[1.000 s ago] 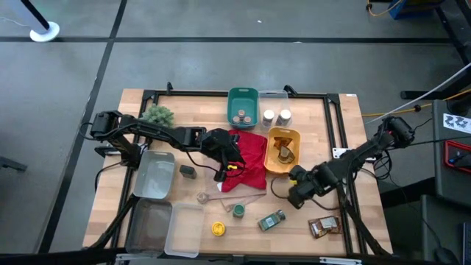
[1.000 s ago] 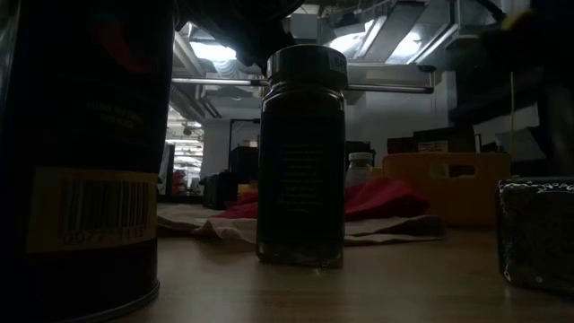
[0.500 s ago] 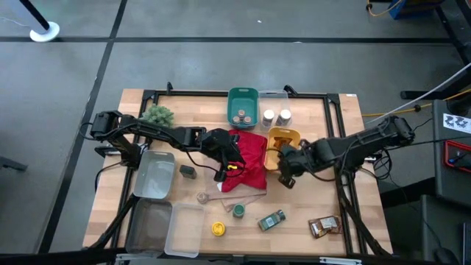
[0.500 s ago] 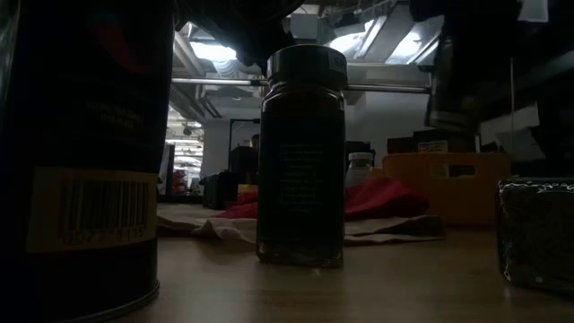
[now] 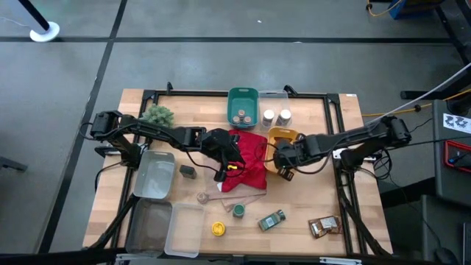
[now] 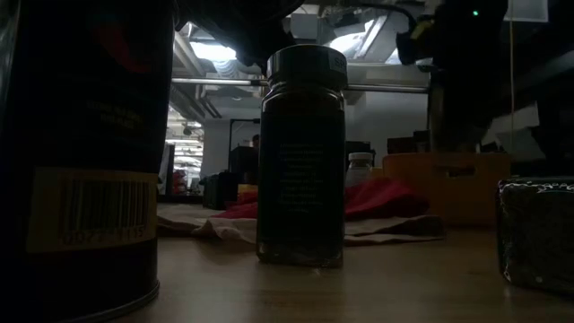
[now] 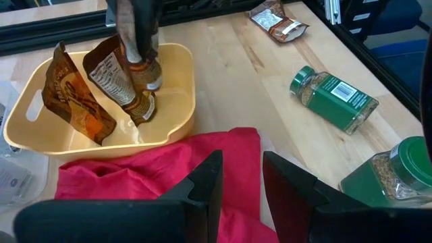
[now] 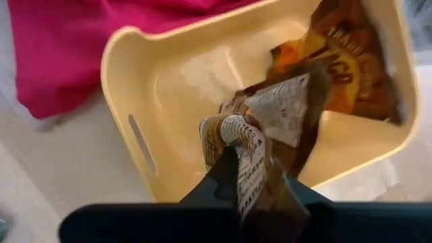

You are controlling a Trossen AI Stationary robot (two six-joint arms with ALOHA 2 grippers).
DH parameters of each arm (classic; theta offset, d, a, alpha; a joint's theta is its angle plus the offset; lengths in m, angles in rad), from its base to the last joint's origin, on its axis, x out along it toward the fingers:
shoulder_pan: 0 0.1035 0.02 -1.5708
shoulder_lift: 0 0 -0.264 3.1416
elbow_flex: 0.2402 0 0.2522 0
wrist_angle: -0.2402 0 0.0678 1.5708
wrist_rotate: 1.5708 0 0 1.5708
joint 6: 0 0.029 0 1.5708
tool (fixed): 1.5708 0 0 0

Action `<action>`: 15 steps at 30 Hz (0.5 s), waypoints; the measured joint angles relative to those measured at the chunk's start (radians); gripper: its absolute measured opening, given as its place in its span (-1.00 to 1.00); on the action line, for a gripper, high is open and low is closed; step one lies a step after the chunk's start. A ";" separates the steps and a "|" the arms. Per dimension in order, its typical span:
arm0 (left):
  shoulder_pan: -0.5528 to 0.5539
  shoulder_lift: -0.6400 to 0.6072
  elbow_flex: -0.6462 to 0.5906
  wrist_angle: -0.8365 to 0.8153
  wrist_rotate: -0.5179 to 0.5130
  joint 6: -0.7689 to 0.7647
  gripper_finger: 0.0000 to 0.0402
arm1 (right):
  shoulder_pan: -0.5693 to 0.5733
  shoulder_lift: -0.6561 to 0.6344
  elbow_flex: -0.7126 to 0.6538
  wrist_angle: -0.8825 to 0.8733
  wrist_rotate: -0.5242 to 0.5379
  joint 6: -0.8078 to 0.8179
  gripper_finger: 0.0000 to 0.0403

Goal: Sort spices by type
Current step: Put the top brown seasoning sachet into the yellow bin

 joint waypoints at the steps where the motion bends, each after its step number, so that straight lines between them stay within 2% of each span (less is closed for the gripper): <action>1: 0.000 0.000 0.000 0.000 0.000 0.000 -0.55 | 0.000 0.000 -0.010 0.002 -0.006 0.000 -0.92; 8: 0.000 0.000 0.000 0.000 0.000 -0.002 -0.55 | 0.002 0.000 -0.080 0.073 -0.040 0.000 -0.89; 15: 0.000 0.000 0.000 -0.001 0.000 -0.002 -0.55 | 0.002 0.000 -0.092 0.094 -0.044 0.004 -0.89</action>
